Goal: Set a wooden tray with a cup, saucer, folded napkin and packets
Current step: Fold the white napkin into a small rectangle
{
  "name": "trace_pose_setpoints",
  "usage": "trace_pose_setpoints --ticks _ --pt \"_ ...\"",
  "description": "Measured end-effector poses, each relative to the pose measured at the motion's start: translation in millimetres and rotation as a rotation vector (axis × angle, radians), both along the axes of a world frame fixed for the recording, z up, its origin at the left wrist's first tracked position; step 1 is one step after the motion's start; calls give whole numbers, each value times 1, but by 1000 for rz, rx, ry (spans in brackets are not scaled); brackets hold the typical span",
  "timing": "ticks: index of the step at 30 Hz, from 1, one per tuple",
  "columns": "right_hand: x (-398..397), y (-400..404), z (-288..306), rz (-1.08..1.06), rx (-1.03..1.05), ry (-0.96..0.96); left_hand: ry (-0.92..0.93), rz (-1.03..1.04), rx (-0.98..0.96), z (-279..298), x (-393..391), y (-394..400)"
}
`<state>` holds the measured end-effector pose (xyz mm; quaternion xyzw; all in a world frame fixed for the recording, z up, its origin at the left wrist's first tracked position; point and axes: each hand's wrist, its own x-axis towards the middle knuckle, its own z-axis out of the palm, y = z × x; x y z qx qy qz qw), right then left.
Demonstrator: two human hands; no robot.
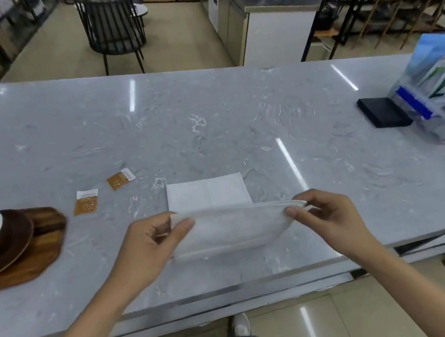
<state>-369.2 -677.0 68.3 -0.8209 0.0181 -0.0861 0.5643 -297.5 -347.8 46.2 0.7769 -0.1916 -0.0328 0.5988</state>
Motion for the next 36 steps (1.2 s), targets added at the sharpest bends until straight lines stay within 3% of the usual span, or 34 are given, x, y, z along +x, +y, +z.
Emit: trace_pose_setpoints --ticks 5,10,15,21,36 --pt "62 -2 -18 -9 111 26 94 116 -66 -26 56 -12" --pt "129 1 -58 -97 76 90 68 265 126 -58 108 -23" --pt "175 6 -105 -99 8 249 188 383 238 -97 134 -29" --pt "188 7 -139 -183 -70 292 200 520 344 -105 138 -35" --pt "186 18 -131 -284 -106 309 231 590 424 -96 140 -42"
